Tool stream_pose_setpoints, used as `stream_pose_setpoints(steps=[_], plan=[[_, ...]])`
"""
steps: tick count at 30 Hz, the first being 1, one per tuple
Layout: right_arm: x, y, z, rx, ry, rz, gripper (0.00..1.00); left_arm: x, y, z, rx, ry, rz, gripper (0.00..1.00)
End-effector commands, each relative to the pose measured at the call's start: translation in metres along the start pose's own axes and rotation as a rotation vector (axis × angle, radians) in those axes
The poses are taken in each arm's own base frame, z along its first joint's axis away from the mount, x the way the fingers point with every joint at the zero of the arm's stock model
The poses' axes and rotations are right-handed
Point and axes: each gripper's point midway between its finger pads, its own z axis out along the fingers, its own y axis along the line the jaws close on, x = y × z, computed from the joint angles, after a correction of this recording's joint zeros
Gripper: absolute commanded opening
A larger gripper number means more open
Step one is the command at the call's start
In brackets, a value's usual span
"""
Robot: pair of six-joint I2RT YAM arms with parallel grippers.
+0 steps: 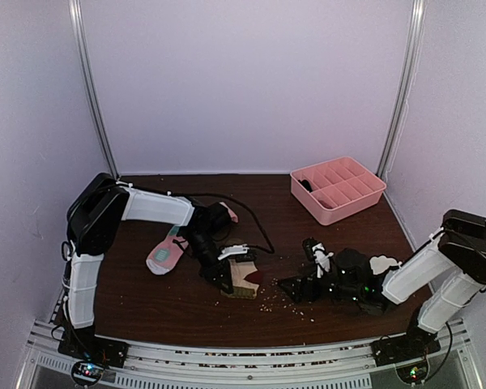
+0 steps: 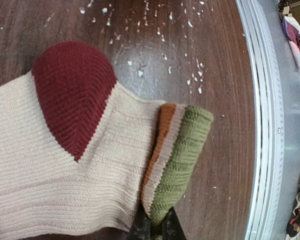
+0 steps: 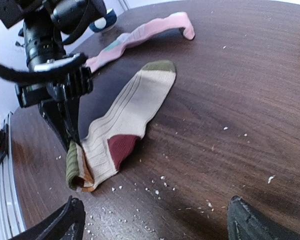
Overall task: Roll the socks
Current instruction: Roll the sock at the center of the board.
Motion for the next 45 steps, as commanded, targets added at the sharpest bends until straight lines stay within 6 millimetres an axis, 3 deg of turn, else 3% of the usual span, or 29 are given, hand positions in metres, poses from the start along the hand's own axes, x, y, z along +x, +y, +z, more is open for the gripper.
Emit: stream_pose_setpoints(steps=[1,3,4,6,8,10,11,12,17,25,30,32,38,45], plan=[[-0.020,-0.005,-0.004,-0.004,-0.137,0.036,0.99,0.018,-0.007,0.000,-0.005,0.091,0.020,0.00],[-0.016,-0.006,0.013,0.047,-0.045,-0.077,0.99,0.019,-0.008,0.001,-0.003,0.101,0.025,0.00],[-0.002,-0.027,0.014,0.193,0.044,-0.135,0.99,0.020,-0.006,0.001,-0.008,0.109,0.027,0.00],[-0.013,-0.039,-0.003,0.326,-0.028,-0.192,0.99,0.023,-0.004,0.002,-0.008,0.125,0.018,0.00],[-0.033,-0.043,-0.029,0.352,-0.185,-0.149,1.00,0.022,-0.007,0.001,0.007,0.128,0.016,0.00],[-0.051,-0.066,-0.061,0.470,-0.352,0.042,0.99,0.022,-0.007,0.001,0.010,0.129,0.012,0.00],[-0.051,-0.082,-0.070,0.535,-0.385,0.148,1.00,0.023,-0.008,0.001,0.013,0.131,0.009,0.00],[-0.048,-0.087,-0.068,0.531,-0.351,0.189,1.00,0.024,-0.009,0.002,0.020,0.131,0.005,0.00],[-0.031,-0.034,-0.028,0.225,-0.159,-0.053,1.00,0.026,-0.009,0.007,0.045,0.136,-0.020,0.00],[0.005,0.036,-0.008,0.220,-0.014,-0.626,0.98,0.023,-0.003,0.008,0.055,0.156,-0.066,0.00],[0.017,0.085,0.013,0.043,0.025,-0.763,0.65,0.023,0.001,0.010,0.058,0.182,-0.096,0.00],[0.021,0.097,0.026,0.006,0.057,-0.817,0.58,0.023,0.004,0.010,0.051,0.195,-0.107,0.00],[0.033,0.120,0.052,-0.096,0.139,-0.951,0.51,0.025,0.008,0.012,0.054,0.223,-0.142,0.00],[0.041,0.119,0.070,-0.152,0.223,-1.005,0.46,0.033,0.006,0.016,0.081,0.249,-0.165,0.00]])
